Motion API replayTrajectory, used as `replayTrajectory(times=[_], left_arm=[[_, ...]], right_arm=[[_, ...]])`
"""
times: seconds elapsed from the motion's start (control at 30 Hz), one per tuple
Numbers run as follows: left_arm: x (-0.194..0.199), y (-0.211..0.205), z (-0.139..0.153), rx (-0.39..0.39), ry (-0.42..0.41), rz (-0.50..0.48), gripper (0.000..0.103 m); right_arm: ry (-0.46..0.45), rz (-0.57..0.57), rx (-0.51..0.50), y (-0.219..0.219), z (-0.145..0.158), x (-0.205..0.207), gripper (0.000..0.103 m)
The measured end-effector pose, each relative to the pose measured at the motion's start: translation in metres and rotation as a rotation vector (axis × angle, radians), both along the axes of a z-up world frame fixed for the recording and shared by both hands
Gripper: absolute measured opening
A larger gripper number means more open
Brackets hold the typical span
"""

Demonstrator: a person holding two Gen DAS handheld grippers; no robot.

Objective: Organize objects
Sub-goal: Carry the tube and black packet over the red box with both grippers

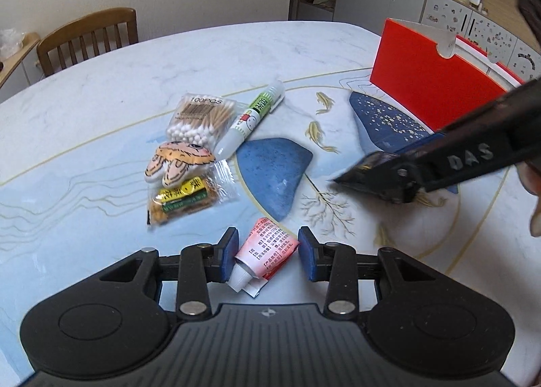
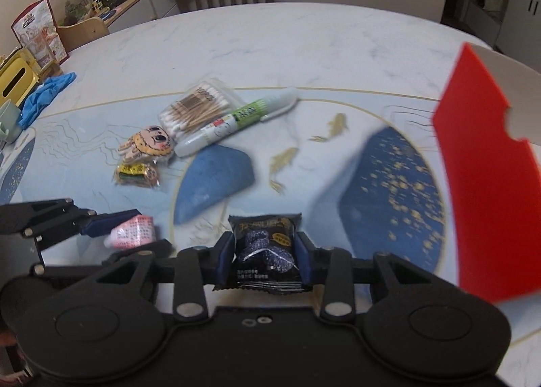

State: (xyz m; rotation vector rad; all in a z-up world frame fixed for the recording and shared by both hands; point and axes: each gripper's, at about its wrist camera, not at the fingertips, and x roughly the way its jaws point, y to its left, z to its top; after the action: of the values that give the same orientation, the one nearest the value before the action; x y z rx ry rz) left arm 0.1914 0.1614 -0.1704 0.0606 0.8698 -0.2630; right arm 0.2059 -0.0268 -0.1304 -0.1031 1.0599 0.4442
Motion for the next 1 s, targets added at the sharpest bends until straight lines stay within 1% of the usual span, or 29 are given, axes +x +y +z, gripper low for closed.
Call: replayTrajectory(times=[0.1,0.23,0.4,0.53,0.77,0.93,1.0], left_arm=[[-0.004,-0.005,0.003,-0.006,0.014,0.011,0.037],[-0.010,-0.013,0.010,-0.011,0.018,0.012,0.037],[-0.016,-0.025,0.018,-0.024,0.023,0.010,0.037],[-0.019,-0.039,0.033,-0.042,0.018,0.007,0.037],[-0.019,-0.079,0.072,-0.050,-0.044,-0.041,0.037],[-0.012,-0.112,0.093,-0.058,-0.075,-0.086,0.037],[-0.009,-0.126,0.101,-0.039,-0.109,-0.121,0.037]], right_arm=[[0.014,-0.008,0.021,-0.014,0.002,-0.010,0.035],[0.003,-0.023,0.051,-0.031,0.010,-0.023,0.034],[-0.037,-0.036,0.089,-0.055,0.029,-0.037,0.034],[-0.065,-0.049,0.124,-0.076,0.046,-0.044,0.034],[-0.150,-0.072,0.169,-0.115,0.078,-0.048,0.034],[-0.186,-0.084,0.181,-0.147,0.092,-0.044,0.034],[-0.203,-0.093,0.182,-0.162,0.096,-0.043,0.034]])
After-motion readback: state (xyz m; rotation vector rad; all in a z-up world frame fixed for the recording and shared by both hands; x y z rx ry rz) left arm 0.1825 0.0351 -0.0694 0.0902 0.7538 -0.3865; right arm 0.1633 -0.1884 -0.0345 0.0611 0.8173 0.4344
